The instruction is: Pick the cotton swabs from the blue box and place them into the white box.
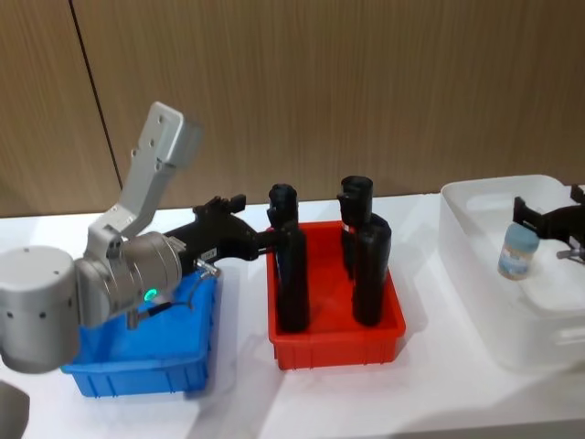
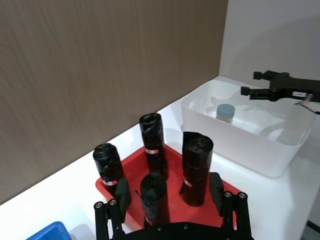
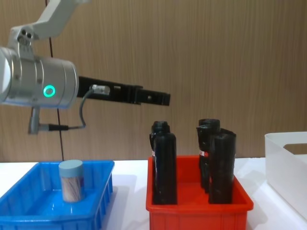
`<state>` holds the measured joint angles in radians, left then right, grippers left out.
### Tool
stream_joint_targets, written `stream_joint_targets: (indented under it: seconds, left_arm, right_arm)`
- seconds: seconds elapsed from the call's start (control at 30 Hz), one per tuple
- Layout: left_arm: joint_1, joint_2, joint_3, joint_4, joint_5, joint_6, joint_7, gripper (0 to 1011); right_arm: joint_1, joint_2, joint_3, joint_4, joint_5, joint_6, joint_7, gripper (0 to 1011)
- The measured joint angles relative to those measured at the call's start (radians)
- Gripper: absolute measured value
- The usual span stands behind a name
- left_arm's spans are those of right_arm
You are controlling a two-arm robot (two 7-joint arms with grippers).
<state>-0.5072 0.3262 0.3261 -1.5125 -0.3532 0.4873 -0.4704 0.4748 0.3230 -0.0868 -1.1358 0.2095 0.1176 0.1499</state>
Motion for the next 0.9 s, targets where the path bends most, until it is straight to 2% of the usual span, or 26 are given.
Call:
stream_joint_targets:
  seconds: [0.87, 0.9]
  left_arm:
    - [0.199, 0.042, 0.094, -0.084, 0.113, -0.350, 0.339, 1004]
    - [0.199, 0.042, 0.094, -0.084, 0.113, -0.350, 0.339, 1004]
  right_arm:
    - [-0.254, 0.008, -0.074, -0.328, 0.041, -0.043, -0.044, 1002]
    - [-0.262, 0.008, -0.076, -0.338, 0.042, -0.044, -0.045, 1002]
